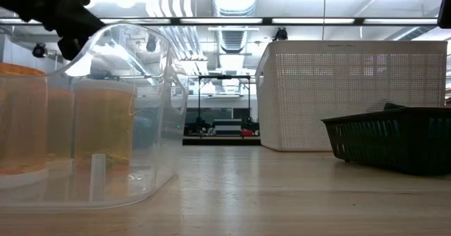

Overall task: Pick & place medical supplies in basket/bin
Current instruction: Put the blue patient gown into the white bin

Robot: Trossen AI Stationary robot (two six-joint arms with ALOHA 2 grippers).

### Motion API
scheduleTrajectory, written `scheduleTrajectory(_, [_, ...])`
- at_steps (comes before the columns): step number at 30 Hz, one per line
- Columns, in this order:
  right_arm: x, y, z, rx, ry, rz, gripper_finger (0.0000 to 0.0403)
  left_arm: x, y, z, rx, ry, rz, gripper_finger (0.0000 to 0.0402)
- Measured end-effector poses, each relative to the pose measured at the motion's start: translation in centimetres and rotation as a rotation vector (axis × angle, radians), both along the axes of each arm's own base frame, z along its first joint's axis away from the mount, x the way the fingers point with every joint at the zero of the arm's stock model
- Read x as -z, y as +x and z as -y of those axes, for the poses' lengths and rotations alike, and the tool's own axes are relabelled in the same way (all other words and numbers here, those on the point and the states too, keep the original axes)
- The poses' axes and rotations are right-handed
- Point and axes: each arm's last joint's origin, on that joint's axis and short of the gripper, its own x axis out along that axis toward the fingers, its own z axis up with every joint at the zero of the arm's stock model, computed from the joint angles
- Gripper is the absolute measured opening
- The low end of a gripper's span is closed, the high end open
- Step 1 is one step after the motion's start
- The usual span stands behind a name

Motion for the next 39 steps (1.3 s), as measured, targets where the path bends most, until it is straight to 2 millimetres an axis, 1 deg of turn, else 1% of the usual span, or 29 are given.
scheduleTrajectory(3, [0.0,0.0,0.0,0.000,0.000,0.000,0.0384,-1.0,1.1,-0.1,-0.051,-0.075,-0.037,0.0026])
scheduleTrajectory(9, [0.0,0.0,0.0,0.000,0.000,0.000,0.0384,-1.9,4.2,0.0,-0.132,-0.260,-0.148,0.0026])
scheduleTrajectory(11, [0.0,0.0,0.0,0.000,0.000,0.000,0.0384,-2.7,5.1,0.1,-0.165,-0.333,-0.152,0.0026])
scheduleTrajectory(16, [0.0,0.0,0.0,0.000,0.000,0.000,0.0384,-5.6,6.5,0.1,-0.146,-0.382,-0.115,0.0026])
scheduleTrajectory(19, [0.0,0.0,0.0,0.000,0.000,0.000,0.0384,-6.9,7.0,0.4,-0.133,-0.394,-0.106,0.0026])
scheduleTrajectory(20, [0.0,0.0,0.0,0.000,0.000,0.000,0.0384,-7.0,7.3,0.4,-0.143,-0.392,-0.108,0.0026])
scheduleTrajectory(23, [0.0,0.0,0.0,0.000,0.000,0.000,0.0384,-6.8,8.2,0.5,-0.190,-0.415,-0.154,0.0026])
scheduleTrajectory(29, [0.0,0.0,0.0,0.000,0.000,0.000,0.0384,-5.1,9.2,0.5,-0.292,-0.515,-0.282,0.0026])
scheduleTrajectory(32, [0.0,0.0,0.0,0.000,0.000,0.000,0.0384,-4.3,9.1,0.4,-0.371,-0.562,-0.343,0.0026])
scheduleTrajectory(35, [0.0,0.0,0.0,0.001,0.000,0.000,0.0384,-3.4,8.6,0.4,-0.512,-0.674,-0.430,0.0028])
scheduleTrajectory(39, [0.0,0.0,0.0,0.000,0.000,0.000,0.0384,-2.2,8.3,0.5,-0.628,-0.744,-0.551,0.0049])
